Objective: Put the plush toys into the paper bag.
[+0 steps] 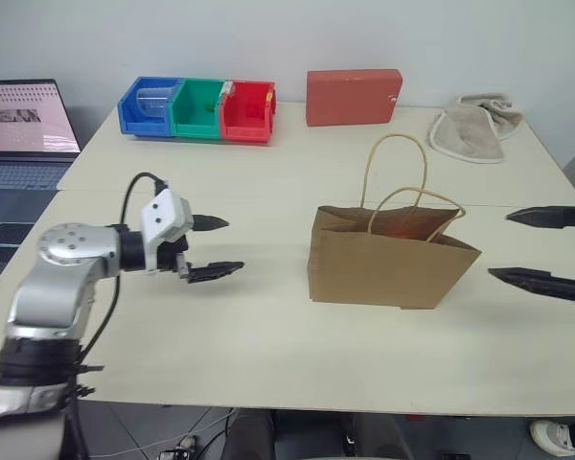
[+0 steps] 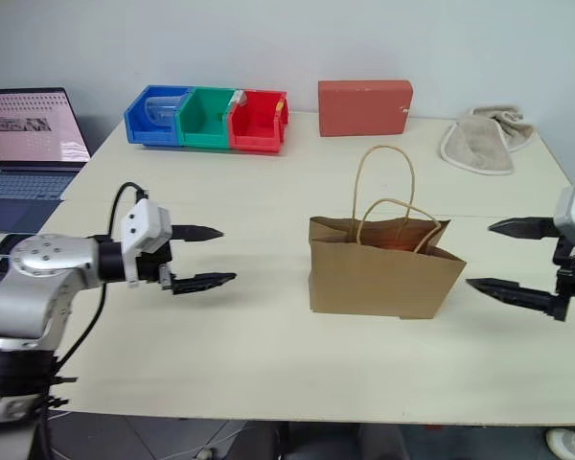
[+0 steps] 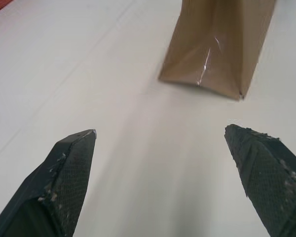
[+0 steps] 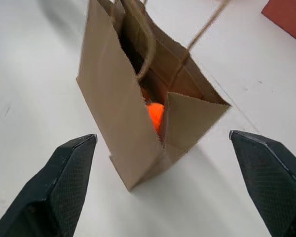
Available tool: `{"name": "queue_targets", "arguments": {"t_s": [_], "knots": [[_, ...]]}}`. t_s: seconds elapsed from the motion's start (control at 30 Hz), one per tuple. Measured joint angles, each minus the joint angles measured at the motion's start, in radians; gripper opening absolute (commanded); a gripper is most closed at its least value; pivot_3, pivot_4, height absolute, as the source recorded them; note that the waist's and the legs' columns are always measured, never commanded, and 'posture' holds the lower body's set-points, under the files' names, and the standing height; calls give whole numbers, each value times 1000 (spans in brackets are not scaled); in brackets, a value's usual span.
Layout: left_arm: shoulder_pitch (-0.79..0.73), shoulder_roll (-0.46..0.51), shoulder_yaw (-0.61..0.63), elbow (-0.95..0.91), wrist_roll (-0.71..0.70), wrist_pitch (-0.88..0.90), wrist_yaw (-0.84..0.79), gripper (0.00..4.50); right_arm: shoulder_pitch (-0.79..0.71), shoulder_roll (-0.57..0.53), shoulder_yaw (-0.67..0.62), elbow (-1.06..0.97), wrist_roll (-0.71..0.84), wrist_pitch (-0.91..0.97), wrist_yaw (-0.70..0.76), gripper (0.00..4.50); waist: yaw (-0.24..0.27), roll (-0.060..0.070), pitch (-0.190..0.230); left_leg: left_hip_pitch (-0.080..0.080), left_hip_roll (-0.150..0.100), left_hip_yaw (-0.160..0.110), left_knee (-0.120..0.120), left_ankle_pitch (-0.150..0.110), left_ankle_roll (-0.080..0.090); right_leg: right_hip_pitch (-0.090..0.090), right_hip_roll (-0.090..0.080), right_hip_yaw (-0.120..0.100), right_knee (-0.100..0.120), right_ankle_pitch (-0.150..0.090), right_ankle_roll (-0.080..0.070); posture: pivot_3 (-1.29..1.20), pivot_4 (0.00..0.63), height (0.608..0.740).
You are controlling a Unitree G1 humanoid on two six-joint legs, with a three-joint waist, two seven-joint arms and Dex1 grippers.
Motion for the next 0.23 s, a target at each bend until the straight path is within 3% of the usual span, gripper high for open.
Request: {"name": "queue_targets", "arguments": {"t_s": [0.23], "knots": [[72, 45, 102, -101, -89, 95, 38, 4451, -23, -17, 82, 166, -116, -122, 121, 4500, -5, 0, 0, 1, 1, 2, 1, 0, 0, 0, 0, 0, 1, -1, -1, 0, 150, 740]]}}
